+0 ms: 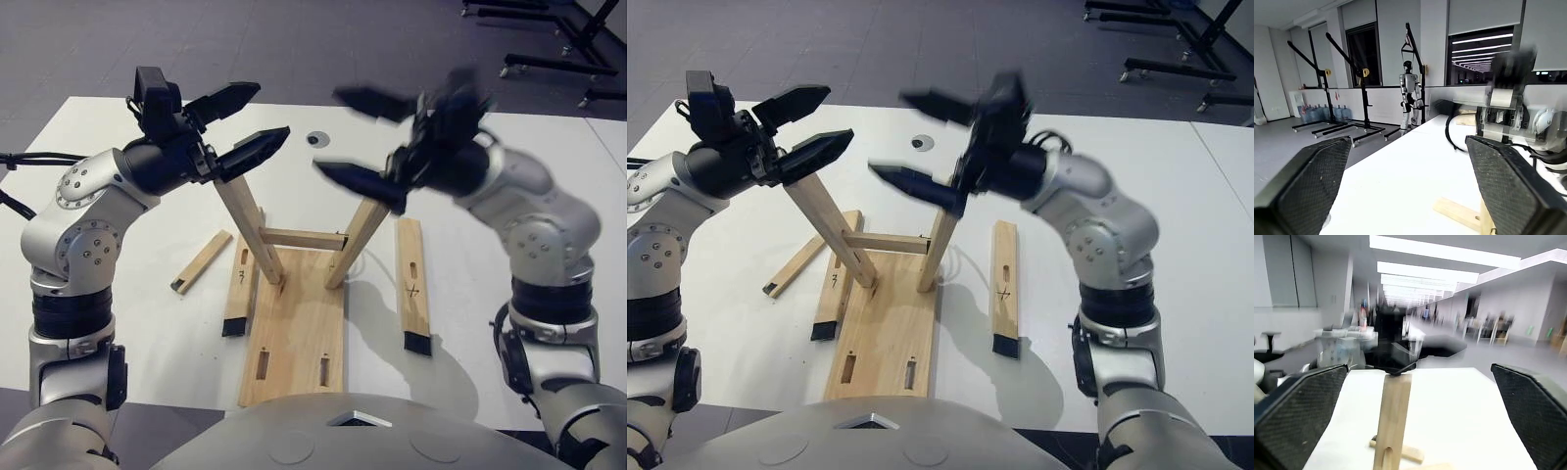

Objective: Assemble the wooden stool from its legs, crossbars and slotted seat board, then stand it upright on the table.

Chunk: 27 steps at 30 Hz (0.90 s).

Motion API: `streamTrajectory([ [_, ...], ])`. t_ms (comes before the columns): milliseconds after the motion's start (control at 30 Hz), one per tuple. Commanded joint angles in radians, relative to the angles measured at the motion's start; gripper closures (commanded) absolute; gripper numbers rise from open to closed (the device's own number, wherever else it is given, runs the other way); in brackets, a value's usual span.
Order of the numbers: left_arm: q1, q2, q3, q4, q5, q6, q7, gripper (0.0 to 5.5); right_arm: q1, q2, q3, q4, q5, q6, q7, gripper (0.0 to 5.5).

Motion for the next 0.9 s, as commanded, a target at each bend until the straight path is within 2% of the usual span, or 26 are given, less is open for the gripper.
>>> streamTrajectory([
  [33, 0.095, -0.038, -0.082, 0.009, 0.038, 0.030, -0.004, 1.27, 0.096, -0.055, 0.093, 0.010, -0.111, -0.013, 0.069, 0.10],
  [367, 0.073, -0.092, -0.061, -0.066, -0.058, 0.031, 0.030, 1.27, 0.007, -0.018, -0.001, -0.004, -0.022, -0.006, 0.011, 0.10],
  [467, 0.068, -0.093, -0.058, -0.063, -0.057, 0.029, 0.038, 1.27, -0.059, -0.009, -0.091, 0.001, 0.102, 0.047, -0.030, 0.10],
  [700, 0.032, -0.083, -0.003, -0.067, -0.086, 0.021, 0.061, 1.27, -0.121, -0.038, -0.237, 0.053, 0.224, 0.084, -0.053, 0.10],
  [800, 0.007, -0.090, 0.046, -0.075, -0.122, 0.018, 0.086, 1.27, -0.136, -0.058, -0.310, 0.096, 0.270, 0.090, -0.050, 0.10],
  [900, -0.029, -0.110, 0.126, -0.088, -0.195, 0.001, 0.128, 1.27, -0.133, -0.080, -0.440, 0.194, 0.334, 0.092, -0.091, 0.10],
])
